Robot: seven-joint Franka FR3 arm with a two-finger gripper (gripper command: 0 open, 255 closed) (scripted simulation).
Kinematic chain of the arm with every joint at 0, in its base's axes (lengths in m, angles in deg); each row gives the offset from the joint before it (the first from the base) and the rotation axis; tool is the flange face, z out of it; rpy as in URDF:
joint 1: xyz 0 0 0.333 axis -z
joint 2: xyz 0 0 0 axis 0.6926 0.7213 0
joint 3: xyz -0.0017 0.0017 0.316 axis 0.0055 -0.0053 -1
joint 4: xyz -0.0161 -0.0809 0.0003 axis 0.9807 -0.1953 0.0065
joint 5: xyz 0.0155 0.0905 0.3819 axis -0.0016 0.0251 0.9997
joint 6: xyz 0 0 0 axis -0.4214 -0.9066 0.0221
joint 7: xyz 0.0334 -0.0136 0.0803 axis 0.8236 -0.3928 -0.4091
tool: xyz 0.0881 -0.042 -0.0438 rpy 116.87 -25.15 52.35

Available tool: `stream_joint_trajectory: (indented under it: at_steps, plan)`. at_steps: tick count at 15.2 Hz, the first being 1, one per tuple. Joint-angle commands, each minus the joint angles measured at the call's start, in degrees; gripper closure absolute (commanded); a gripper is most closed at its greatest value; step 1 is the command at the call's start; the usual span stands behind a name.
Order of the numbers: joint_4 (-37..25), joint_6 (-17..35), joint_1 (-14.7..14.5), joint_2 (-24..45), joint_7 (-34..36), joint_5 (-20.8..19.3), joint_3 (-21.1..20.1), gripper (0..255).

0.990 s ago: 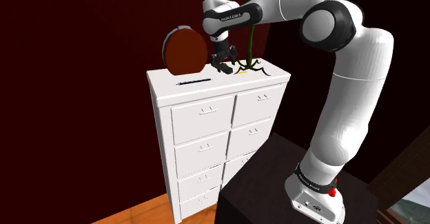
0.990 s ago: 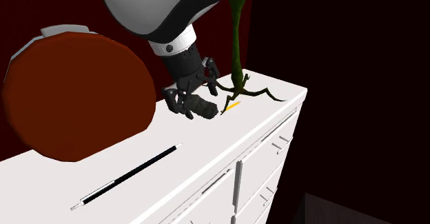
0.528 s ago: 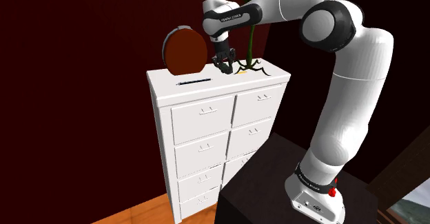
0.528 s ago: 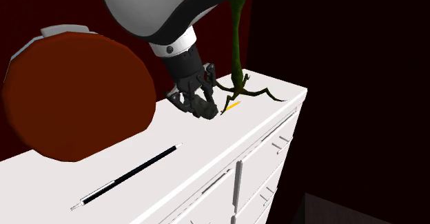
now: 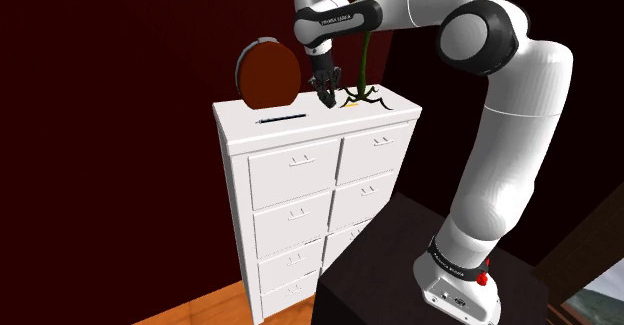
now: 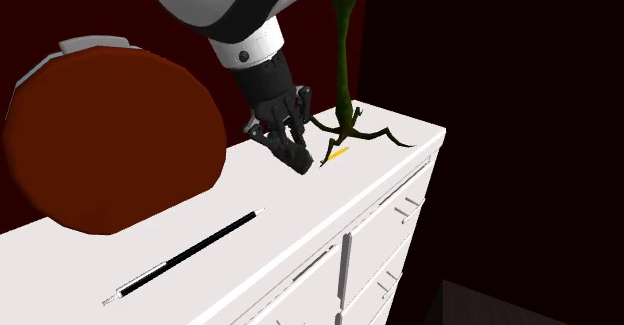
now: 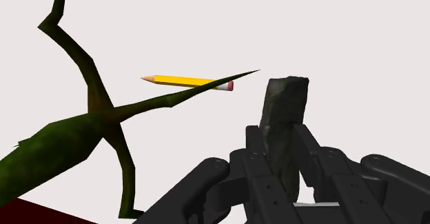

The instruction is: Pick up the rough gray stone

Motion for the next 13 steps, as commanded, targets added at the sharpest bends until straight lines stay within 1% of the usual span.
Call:
stream_joint_trajectory:
  at_steps: [1,11,13]
  plan:
    - [-1.3,-1.4,0.0,0.2,-0.4,0.0,0.1,255]
    - [-9.5,-9.0,-0.2,0.6,-2.3,0.1,0.0,255]
    - [-9.6,-9.1,-0.2,0.6,-2.3,0.1,0.0,255]
